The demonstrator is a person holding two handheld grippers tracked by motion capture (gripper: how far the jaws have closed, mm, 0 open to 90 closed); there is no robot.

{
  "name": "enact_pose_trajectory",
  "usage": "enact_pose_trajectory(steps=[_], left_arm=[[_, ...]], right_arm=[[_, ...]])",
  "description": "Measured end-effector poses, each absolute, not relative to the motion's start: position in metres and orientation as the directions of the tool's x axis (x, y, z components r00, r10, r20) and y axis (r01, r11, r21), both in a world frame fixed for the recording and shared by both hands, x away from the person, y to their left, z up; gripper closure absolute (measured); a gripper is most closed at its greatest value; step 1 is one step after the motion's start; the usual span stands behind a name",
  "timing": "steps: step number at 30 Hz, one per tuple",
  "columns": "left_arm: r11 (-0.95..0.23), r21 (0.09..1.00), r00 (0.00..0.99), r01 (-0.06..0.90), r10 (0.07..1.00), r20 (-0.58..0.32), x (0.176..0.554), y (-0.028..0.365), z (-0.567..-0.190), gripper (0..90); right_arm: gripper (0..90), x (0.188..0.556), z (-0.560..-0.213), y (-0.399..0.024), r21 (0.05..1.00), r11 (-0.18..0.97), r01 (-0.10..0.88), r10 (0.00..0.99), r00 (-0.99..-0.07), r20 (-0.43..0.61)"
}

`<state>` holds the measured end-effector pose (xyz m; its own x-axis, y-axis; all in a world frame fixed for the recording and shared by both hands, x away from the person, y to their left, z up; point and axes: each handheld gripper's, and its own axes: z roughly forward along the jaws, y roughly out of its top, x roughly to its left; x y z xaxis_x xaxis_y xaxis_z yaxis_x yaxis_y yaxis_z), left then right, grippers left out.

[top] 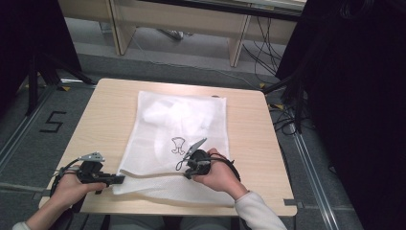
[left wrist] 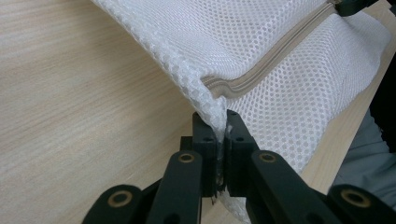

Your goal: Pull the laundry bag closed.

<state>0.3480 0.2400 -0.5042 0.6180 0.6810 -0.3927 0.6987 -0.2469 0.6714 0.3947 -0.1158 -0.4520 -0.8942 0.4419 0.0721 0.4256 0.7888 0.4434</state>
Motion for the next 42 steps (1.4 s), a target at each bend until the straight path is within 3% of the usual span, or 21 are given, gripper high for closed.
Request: enact_pose_trajectory(steps=[42], left_arm=[[-0.25, 0.67, 0.616, 0.698, 0.688, -0.385, 0.348, 0.241, -0.505, 85.1]], right_arm=[[82.6, 0.395, -0.45, -0.142, 0.438, 0.773, 0.46, 0.475, -0.876, 0.082]])
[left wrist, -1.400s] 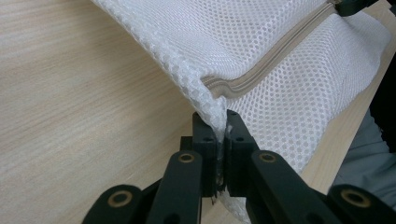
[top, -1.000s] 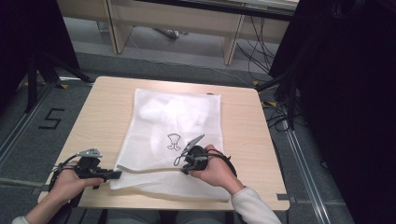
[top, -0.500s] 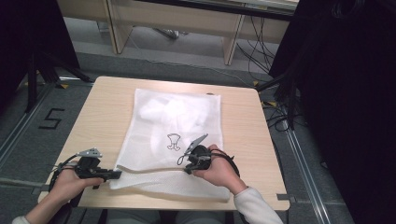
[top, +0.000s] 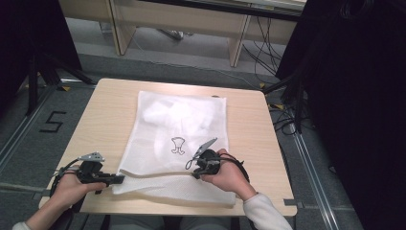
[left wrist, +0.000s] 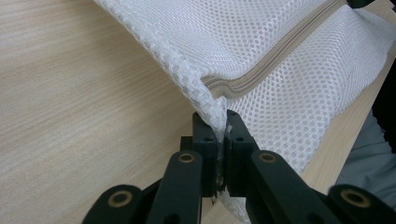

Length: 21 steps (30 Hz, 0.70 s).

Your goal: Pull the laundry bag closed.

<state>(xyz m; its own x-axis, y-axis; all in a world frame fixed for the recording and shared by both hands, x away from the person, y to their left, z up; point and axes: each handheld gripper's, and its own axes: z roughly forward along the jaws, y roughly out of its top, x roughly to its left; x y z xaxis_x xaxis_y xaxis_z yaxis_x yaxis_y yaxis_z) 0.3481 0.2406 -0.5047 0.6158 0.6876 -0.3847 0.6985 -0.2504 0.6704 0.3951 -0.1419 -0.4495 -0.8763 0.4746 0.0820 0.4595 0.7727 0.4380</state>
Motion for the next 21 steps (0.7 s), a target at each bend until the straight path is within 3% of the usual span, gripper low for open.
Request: enact_pose_trajectory(steps=[21], left_arm=[[-0.249, 0.672, 0.615, 0.698, 0.689, -0.384, 0.348, 0.241, -0.505, 85.2]], right_arm=[[82.6, 0.395, -0.449, -0.153, 0.443, 0.766, 0.467, 0.486, -0.871, 0.078]])
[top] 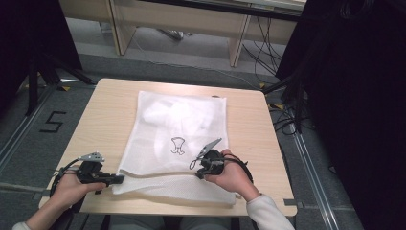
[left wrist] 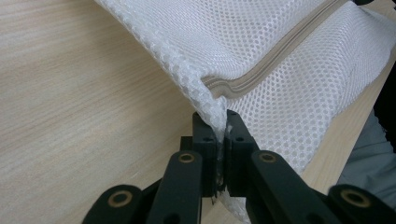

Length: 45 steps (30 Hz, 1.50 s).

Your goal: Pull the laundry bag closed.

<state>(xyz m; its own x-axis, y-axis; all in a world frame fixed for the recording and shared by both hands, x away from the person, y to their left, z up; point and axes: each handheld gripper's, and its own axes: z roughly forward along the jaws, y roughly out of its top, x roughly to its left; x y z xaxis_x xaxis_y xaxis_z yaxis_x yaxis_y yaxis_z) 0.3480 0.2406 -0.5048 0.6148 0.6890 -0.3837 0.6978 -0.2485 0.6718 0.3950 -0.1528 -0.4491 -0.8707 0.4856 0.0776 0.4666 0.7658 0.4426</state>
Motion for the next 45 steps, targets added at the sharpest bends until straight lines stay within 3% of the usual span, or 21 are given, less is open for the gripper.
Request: enact_pose_trajectory(steps=[45], left_arm=[[-0.258, 0.658, 0.612, 0.707, 0.69, -0.387, 0.348, 0.241, -0.504, 85.1]], right_arm=[[82.6, 0.393, -0.448, -0.176, 0.445, 0.746, 0.495, 0.514, -0.853, 0.086]])
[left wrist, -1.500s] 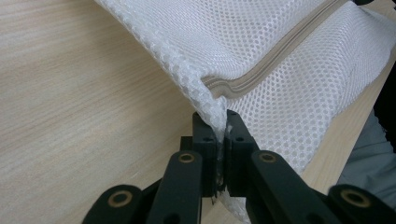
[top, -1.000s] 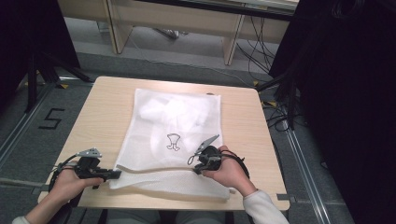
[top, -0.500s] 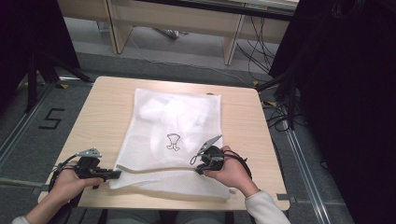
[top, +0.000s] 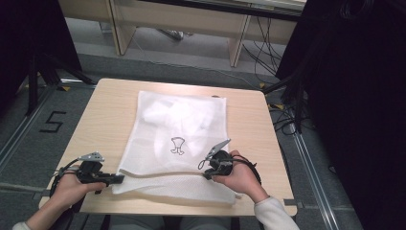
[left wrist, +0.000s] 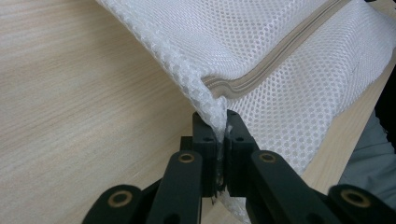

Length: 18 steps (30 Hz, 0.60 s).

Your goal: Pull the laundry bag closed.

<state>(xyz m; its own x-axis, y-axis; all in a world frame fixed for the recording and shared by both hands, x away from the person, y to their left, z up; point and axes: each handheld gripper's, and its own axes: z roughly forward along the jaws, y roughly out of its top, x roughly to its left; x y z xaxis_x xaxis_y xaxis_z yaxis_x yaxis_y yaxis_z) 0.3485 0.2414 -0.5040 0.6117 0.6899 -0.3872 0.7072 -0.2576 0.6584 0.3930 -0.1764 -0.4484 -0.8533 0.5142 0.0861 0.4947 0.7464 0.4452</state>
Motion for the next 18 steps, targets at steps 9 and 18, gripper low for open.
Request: enact_pose_trajectory(steps=[9, 18], left_arm=[[-0.243, 0.67, 0.608, 0.702, 0.695, -0.385, 0.3478, 0.2405, -0.5047, 85.1], [-0.257, 0.661, 0.612, 0.705, 0.692, -0.383, 0.3481, 0.2417, -0.5036, 85.1]], right_arm=[[82.6, 0.3921, -0.4486, -0.1798, 0.445, 0.742, 0.501, 0.519, -0.85, 0.09], [82.7, 0.3928, -0.4477, -0.1821, 0.444, 0.744, 0.5, 0.518, -0.85, 0.089]])
